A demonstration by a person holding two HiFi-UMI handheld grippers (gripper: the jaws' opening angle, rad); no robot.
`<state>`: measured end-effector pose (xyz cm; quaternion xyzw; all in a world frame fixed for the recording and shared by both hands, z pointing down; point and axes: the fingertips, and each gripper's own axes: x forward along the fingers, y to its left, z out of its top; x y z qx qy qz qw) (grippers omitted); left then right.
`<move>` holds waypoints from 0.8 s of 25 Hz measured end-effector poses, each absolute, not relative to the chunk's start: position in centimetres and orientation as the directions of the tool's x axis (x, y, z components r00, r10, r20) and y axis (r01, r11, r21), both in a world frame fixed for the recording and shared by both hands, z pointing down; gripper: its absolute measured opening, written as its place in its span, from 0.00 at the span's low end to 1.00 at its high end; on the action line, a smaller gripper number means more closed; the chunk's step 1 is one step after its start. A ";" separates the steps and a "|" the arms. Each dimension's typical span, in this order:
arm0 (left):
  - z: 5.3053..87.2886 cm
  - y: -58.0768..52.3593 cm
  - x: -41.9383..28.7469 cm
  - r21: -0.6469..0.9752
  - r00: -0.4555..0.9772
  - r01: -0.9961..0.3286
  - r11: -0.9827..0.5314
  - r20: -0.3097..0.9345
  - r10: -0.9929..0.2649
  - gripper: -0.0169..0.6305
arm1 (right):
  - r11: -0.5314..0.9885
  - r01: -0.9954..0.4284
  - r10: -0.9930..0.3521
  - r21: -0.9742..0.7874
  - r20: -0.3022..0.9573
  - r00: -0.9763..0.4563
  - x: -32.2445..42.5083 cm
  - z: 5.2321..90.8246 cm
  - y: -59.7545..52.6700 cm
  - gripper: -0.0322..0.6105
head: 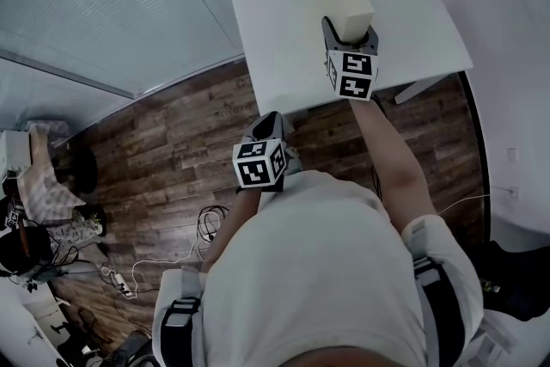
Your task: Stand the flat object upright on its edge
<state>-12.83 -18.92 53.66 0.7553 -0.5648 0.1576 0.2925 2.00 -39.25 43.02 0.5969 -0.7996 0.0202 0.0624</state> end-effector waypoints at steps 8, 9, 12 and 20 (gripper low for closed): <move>53.9 -18.9 -12.3 0.270 0.322 -0.942 -0.198 0.569 -0.757 0.06 | 0.303 -0.952 -0.946 0.030 0.126 -0.297 2.0 43.4 -39.4 0.51; 53.8 -18.9 -12.2 0.269 0.323 -0.942 -0.200 0.569 -0.756 0.06 | 0.307 -0.951 -0.945 0.029 0.127 -0.301 2.0 43.4 -39.4 0.51; 53.5 -18.9 -12.2 0.268 0.325 -0.941 -0.204 0.566 -0.757 0.06 | 0.317 -0.948 -0.941 0.021 0.134 -0.312 1.7 43.4 -39.2 0.53; 53.6 -18.3 -12.6 0.270 0.313 -0.944 -0.187 0.567 -0.762 0.06 | 0.334 -0.943 -0.928 -0.006 0.172 -0.330 1.9 45.3 -37.9 0.61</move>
